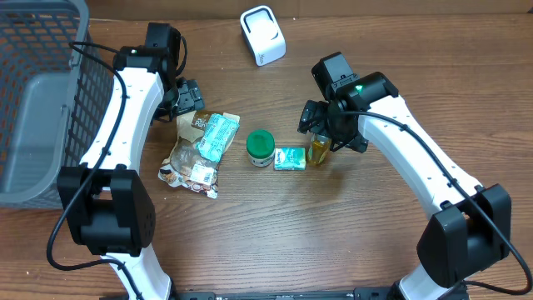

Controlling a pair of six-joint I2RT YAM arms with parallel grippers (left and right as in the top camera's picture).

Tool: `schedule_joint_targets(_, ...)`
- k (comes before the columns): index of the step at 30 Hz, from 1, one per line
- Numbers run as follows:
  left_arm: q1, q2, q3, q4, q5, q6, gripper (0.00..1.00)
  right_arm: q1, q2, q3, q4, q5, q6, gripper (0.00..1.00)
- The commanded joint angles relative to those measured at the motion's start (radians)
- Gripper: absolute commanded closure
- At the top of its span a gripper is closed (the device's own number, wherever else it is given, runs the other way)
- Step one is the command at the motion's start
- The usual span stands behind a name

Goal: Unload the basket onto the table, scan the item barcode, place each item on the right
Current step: 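Lower the right gripper around the Vim bottle and close on it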

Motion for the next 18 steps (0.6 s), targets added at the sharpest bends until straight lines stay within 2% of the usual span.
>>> schedule_joint_targets(1, 0.001, 0.003, 0.012, -0.002, -0.012, 0.012, 0.0, 0.0, 0.0, -0.009, 0.012, 0.012, 0.011, 0.0)
schedule_joint_targets(18, 0.001, 0.003, 0.012, -0.002, -0.012, 0.012, 0.0, 0.0, 0.0, -0.074, 0.044, 0.01, 0.01, 0.01)
